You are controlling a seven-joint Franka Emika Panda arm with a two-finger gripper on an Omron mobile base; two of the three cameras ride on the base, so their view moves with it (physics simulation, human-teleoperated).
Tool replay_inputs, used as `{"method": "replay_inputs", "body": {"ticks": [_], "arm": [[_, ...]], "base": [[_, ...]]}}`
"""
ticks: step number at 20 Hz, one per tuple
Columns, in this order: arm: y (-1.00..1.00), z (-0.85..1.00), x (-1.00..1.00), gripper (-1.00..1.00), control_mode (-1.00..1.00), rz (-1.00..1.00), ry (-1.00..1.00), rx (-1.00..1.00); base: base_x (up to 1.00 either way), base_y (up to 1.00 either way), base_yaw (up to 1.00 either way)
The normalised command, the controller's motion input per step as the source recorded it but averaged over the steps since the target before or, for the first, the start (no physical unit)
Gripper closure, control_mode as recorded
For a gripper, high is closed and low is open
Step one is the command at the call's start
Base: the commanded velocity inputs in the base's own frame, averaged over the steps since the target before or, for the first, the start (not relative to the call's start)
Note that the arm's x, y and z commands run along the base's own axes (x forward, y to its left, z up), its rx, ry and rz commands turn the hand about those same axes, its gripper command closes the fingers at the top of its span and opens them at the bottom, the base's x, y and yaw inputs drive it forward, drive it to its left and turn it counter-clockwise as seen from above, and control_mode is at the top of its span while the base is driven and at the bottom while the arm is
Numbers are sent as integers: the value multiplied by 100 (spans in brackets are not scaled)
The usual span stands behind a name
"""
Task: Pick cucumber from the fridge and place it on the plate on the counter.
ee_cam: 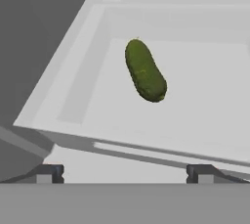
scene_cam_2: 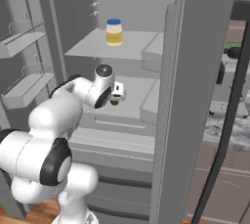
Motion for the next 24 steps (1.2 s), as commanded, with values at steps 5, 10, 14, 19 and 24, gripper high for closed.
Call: {"method": "replay_inputs", "body": {"ticks": [5, 10, 14, 19, 24], "arm": [[0, -24, 31, -100, -100, 0, 0, 0], [0, -24, 28, -100, -100, 0, -1, 0], [0, -20, 32, -100, -100, 0, -1, 0], [0, -20, 35, -100, -100, 0, 0, 0], [0, -14, 42, -100, -100, 1, 0, 0]], "base": [[0, 0, 0], [0, 0, 0], [0, 0, 0], [0, 0, 0], [0, 0, 0]]}}
